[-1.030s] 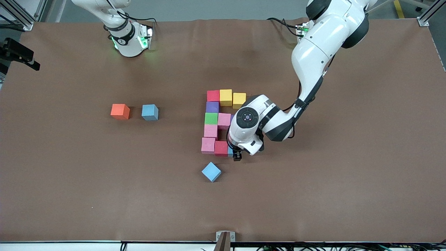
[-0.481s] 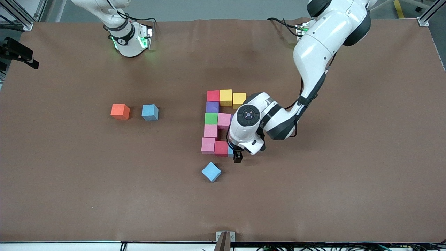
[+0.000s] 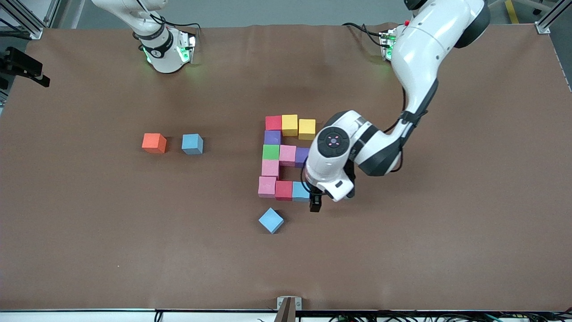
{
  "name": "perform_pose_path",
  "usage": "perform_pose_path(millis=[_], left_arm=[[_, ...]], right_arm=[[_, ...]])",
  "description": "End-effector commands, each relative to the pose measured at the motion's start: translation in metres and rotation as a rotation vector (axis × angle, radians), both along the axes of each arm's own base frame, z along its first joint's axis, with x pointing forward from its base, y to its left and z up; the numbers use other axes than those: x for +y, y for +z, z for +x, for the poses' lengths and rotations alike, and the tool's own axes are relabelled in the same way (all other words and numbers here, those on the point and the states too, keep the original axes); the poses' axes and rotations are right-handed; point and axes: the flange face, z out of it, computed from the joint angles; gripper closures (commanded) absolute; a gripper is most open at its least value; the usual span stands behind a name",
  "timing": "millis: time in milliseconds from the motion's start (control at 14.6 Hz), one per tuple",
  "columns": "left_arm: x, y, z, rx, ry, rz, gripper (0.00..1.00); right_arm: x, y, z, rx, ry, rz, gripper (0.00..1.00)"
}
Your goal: Arrange 11 blocks into digit 3
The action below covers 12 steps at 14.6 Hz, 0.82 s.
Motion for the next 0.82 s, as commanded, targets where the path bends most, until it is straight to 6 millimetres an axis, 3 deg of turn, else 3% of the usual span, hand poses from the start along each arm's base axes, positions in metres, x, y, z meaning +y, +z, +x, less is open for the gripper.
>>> perform_pose_path(millis=[0,481,755], left_arm=[[0.040,0.027,-0.003,0.005,-0.179,0.015,0.00],[0.154,0.057,-0.012,0.004,-0.700,0.102,0.00],[0.214,0.089,-0.015,0.044,-1.022,0.164,0.00]], right_arm=[[-0.004,0.003,-0.005,0.001,-0.017,-0.008,0.00],[-0.003,0.007,-0.004,-0.014,-0.014,-0.013,0.00],[-0.004,0.009,-0.003,-0.022,-0.016,-0.033,0.00]])
